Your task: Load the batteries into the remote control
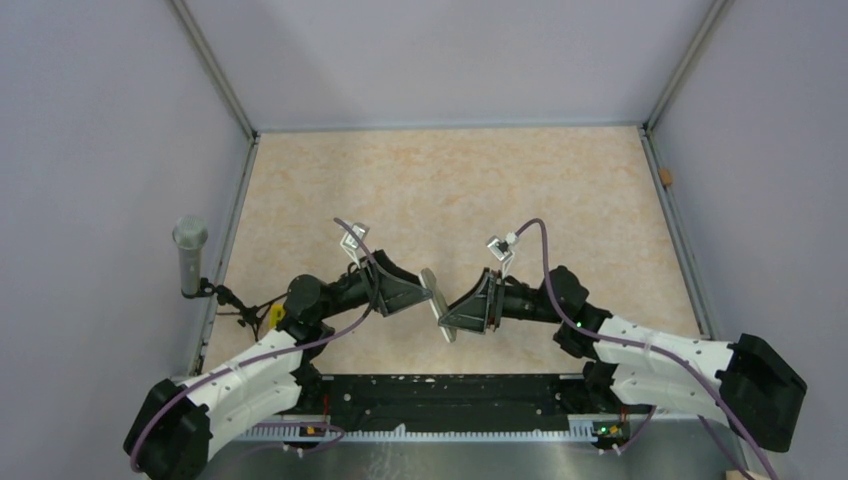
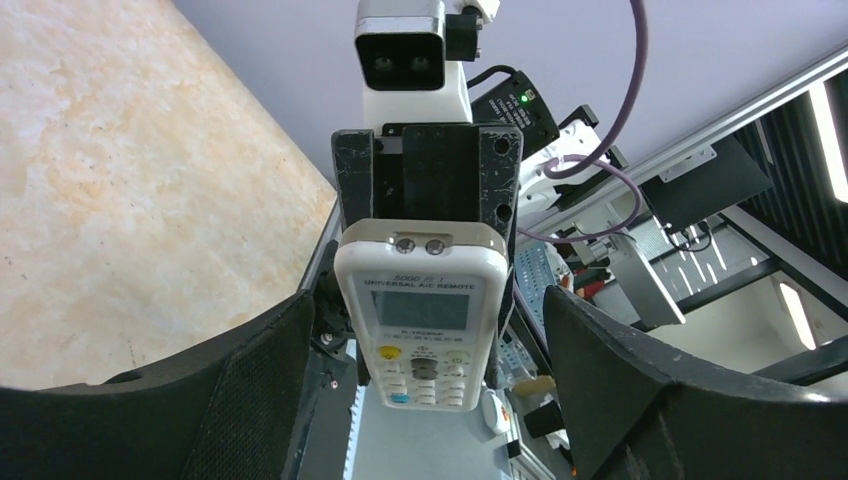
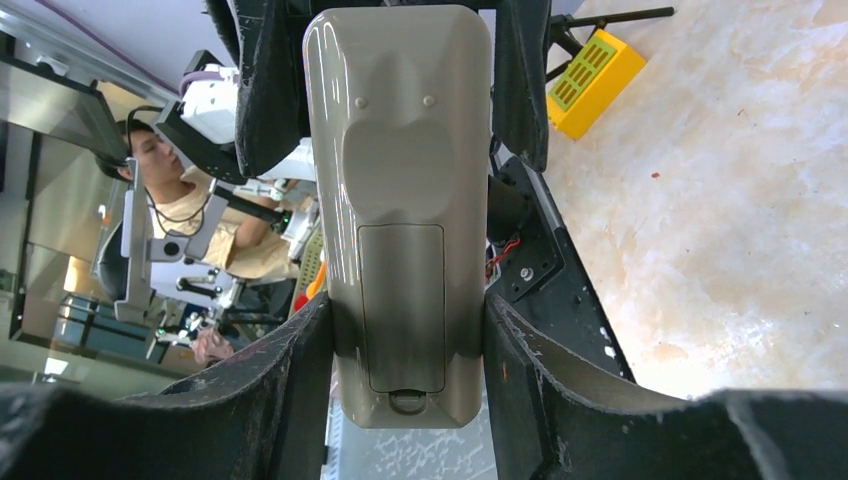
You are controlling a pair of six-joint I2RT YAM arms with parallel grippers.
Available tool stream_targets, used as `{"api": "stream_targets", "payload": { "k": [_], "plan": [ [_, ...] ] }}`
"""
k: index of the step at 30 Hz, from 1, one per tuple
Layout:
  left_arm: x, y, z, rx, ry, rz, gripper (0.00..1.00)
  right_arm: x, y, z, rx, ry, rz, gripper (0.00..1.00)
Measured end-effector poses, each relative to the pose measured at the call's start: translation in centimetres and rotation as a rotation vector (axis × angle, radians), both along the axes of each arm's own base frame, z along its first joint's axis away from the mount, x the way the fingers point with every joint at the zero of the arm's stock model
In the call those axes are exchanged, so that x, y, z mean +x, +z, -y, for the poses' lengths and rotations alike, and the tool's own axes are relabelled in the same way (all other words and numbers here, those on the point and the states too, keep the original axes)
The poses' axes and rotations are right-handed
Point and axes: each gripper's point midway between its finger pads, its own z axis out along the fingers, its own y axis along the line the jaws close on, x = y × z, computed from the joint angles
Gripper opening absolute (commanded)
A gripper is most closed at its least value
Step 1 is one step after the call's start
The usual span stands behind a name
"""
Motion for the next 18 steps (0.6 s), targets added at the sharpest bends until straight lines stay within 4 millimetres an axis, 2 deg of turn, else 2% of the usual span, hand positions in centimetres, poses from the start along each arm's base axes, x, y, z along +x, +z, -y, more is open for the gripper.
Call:
{"api": "stream_targets", "payload": {
  "k": [6, 14, 18],
  "plan": [
    [-0.04, 0.15, -0.01, -0.006, -0.002, -0.002, 0.73, 0.13, -0.66, -0.17, -0.006, -0.001, -0.016, 0.16],
    [0.27, -0.47, 0.07, 0.013, 0.005, -0.025, 0.51, 0.25, -0.78, -0.25, -0.007, -0.004, -0.004, 0.16],
    [0.36, -0.73, 0.09, 0.022, 0.008, -0.030, 0.35, 0.34, -0.99, -0.25, -0.016, -0.008, -0.005, 0.19]
  ]
}}
